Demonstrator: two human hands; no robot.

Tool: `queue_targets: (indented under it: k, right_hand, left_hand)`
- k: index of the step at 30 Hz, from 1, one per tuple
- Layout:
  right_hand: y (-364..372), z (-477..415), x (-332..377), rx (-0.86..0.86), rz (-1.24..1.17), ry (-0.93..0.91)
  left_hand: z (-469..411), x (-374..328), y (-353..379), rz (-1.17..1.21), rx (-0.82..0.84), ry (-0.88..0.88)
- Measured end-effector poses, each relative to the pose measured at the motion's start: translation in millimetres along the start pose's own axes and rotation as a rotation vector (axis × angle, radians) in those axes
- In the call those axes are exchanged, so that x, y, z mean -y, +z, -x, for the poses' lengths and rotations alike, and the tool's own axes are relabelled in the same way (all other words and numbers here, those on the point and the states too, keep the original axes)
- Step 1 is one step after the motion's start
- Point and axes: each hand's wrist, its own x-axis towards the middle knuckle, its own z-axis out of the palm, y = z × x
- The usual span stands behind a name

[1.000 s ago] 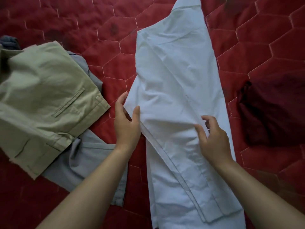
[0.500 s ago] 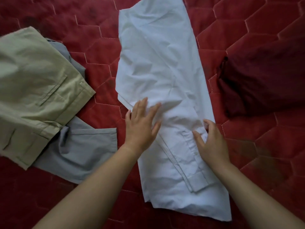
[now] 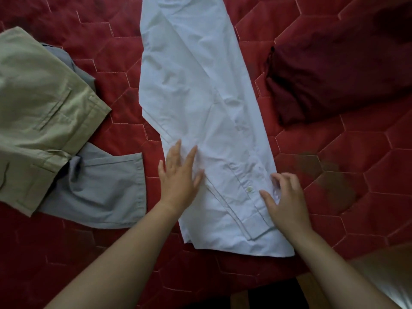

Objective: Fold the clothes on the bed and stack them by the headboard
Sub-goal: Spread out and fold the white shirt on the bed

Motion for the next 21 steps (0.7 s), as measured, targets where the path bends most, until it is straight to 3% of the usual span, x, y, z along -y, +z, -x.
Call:
queue_targets:
  k: [2, 6, 9, 12, 16, 21]
  right_hand:
    - [-1.7, -6.0, 1.9, -0.026, 0.027, -0.025]
    - [-0.5, -28.1, 16.4, 0.04, -0.113, 0.04]
    - [0.6, -45.3, 30.8, 0.125, -0.201, 0.054]
    - [-8.7, -45.7, 41.8, 0.084, -0.223, 0.003]
    - [-38.9, -43.7, 65.9, -0.053, -0.26, -0.116]
    - [-77.4, -101.7, 128.6, -0.207, -0.32, -0.247]
  left_hand:
    - [14.7, -1.4, 2.6, 0.08, -0.088, -0.147]
    - [31.2, 2.4, 3.8, 0.249, -0.067, -0.336]
    - [21.8, 5.6, -2.4, 0.459, -0.046, -0.294]
    - [17.0, 3.0, -15.7, 0.586, -0.019, -0.21]
    - [13.6, -2.8, -51.8, 0.648, -0.192, 0.071]
    - [-32.8, -0.8, -118.3, 0.792, -0.432, 0.004]
